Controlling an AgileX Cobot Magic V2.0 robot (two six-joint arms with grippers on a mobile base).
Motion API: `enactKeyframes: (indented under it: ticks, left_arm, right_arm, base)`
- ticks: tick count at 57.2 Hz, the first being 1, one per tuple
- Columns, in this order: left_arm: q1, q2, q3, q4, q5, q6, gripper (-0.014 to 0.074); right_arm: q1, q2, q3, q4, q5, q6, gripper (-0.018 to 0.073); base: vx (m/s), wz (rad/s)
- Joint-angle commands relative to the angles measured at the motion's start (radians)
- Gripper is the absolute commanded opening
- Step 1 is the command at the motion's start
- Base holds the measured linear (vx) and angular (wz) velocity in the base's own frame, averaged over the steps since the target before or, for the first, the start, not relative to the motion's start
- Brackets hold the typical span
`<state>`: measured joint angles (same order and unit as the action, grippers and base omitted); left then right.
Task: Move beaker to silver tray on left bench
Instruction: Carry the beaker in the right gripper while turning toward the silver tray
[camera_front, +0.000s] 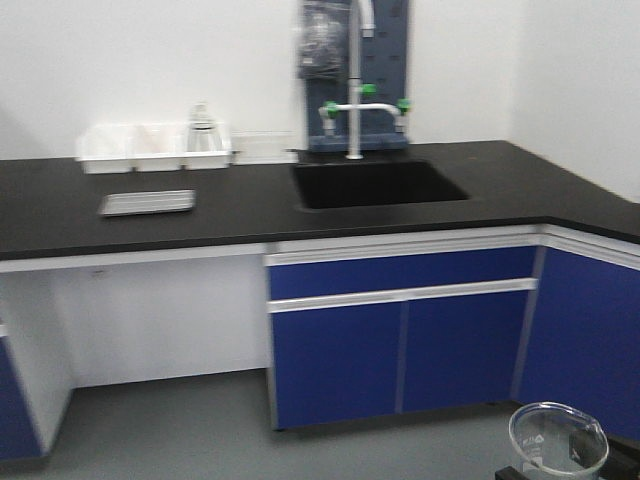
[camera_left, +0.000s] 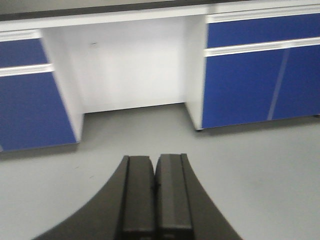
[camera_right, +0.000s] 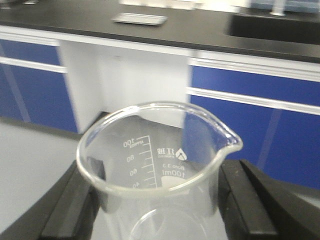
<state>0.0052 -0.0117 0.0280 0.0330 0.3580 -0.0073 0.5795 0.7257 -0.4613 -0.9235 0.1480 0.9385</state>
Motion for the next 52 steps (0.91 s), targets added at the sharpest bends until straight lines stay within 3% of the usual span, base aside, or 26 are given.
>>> enactKeyframes:
  ticks: [1,52]
  left_arm:
    - [-0.006,-0.016,0.028,-0.002,-0.078,-0.003,0.0001]
    - [-0.006,-0.016,0.028,-0.002,-0.078,-0.003,0.0001]
  right_arm:
    - [-0.004,-0.004,-0.032,-0.017,-0.048,0.000,-0.0006]
    - [-0.004,-0.004,-0.032,-0.017,-0.048,0.000,-0.0006]
  base:
    - [-0.07,0.74]
    - [0.10,0.47]
